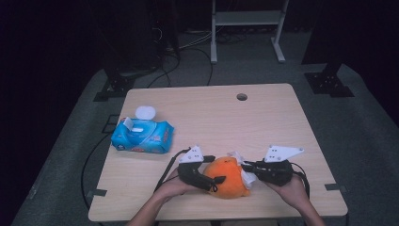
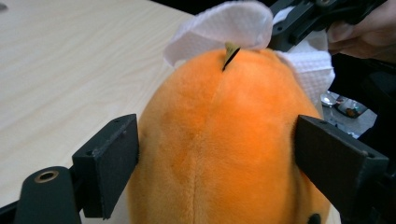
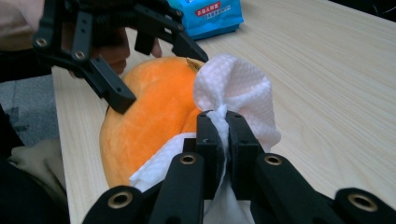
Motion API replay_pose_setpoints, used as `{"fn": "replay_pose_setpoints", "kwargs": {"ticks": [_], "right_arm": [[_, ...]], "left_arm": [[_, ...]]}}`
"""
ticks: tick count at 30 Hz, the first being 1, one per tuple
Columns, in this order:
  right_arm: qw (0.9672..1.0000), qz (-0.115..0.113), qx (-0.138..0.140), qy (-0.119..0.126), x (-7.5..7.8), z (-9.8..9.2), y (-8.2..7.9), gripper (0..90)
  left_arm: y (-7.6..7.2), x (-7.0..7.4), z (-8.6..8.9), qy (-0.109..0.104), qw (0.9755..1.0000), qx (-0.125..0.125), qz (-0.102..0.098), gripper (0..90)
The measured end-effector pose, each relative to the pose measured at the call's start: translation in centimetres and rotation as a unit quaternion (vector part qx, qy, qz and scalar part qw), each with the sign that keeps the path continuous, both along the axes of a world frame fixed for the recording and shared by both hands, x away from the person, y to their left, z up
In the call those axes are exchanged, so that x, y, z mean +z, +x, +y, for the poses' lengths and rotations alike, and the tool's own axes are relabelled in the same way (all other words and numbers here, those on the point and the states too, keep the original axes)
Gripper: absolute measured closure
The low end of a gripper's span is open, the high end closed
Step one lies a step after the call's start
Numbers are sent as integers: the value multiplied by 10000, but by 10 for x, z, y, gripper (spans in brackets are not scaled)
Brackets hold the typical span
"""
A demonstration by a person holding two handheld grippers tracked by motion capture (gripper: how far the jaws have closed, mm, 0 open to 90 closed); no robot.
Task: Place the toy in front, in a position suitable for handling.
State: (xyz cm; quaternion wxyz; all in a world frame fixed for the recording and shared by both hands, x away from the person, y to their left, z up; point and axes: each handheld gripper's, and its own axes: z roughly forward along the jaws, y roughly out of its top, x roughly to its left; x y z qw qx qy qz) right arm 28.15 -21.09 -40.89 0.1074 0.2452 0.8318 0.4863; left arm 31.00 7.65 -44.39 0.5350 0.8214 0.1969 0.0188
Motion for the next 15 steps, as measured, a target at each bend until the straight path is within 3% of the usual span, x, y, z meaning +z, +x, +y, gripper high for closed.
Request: {"fn": "replay_pose_setpoints", "kwargs": {"ticks": [3, 5, 7, 8, 9, 11, 12, 13, 15], "right_arm": [[9999, 83, -85, 66, -2, -3, 2, 846], [9997, 123, -137, 166, -2, -6, 4, 846], [9995, 73, -205, 245, 2, -8, 4, 847], [9993, 14, -219, 293, 4, -9, 4, 847], [9990, -50, -252, 364, 8, -9, 2, 847], [9979, -254, -346, 487, 16, -10, 0, 847], [9974, -301, -371, 532, 19, -11, 0, 846], [9975, -306, -366, 527, 20, -10, 1, 847], [9979, -232, -363, 488, 18, -8, 3, 846]], "left_arm": [[-2, -2, -2, 7, 10000, 14, -36, 279], [-5, 1, -3, -59, 9996, 58, -256, 429], [-7, 5, -3, -172, 9988, 91, -448, 491], [-9, 7, -3, -200, 9976, 125, -649, 507], [-11, 11, -4, -238, 9947, 186, -978, 514], [-12, 16, -4, -328, 9908, 248, -1290, 514], [-13, 17, -4, -275, 9883, 257, -1478, 514], [-14, 16, -4, -207, 9872, 256, -1558, 512], [-13, 10, -4, -61, 9883, 187, -1512, 500]]}}
